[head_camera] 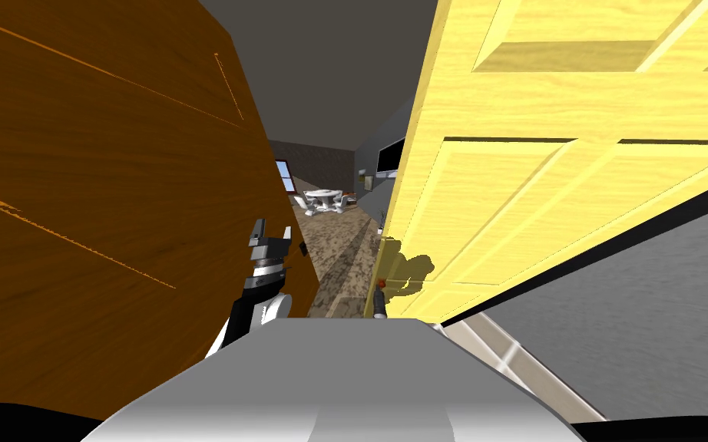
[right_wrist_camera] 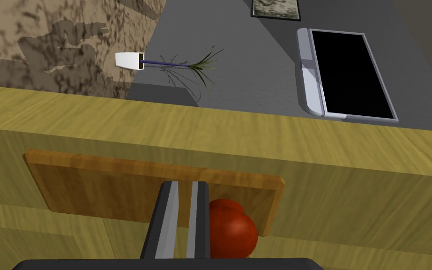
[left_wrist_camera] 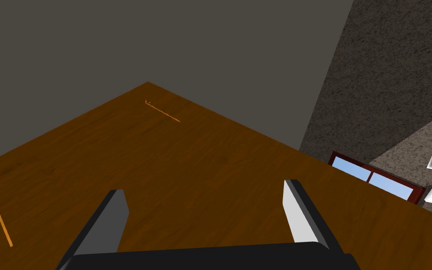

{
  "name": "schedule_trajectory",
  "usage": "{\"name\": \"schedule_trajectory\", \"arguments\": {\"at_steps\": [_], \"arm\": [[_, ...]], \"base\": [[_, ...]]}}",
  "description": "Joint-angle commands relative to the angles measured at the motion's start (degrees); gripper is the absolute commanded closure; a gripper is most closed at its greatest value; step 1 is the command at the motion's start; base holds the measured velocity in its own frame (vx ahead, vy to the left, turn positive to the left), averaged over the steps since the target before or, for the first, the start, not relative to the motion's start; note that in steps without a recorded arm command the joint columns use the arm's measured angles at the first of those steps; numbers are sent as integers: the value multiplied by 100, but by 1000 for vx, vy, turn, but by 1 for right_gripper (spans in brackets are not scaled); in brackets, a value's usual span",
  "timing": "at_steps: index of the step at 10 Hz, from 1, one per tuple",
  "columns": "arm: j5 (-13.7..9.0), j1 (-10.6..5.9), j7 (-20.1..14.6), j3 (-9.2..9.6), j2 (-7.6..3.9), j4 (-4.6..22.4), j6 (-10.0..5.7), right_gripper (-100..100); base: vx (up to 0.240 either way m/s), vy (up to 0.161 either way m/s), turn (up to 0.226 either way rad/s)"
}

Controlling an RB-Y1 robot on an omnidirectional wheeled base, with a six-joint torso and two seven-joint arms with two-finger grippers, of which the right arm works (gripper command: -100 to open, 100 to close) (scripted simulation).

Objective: Push the door open

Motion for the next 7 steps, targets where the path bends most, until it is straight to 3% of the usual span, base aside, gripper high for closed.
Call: {"name": "schedule_trajectory", "arguments": {"at_steps": [1, 5, 6, 7], "arm": [[-110, -100, 176, -67, 37, -173, -30, -100], [-322, -210, 480, -94, 130, -310, -226, -100], [-293, -72, 436, -15, 116, -321, -351, -100], [-293, -72, 436, -15, 116, -321, -351, 100]], "base": [[-17, -59, 18], [-12, -40, 11], [2, -10, 34], [9, 15, 4]]}}
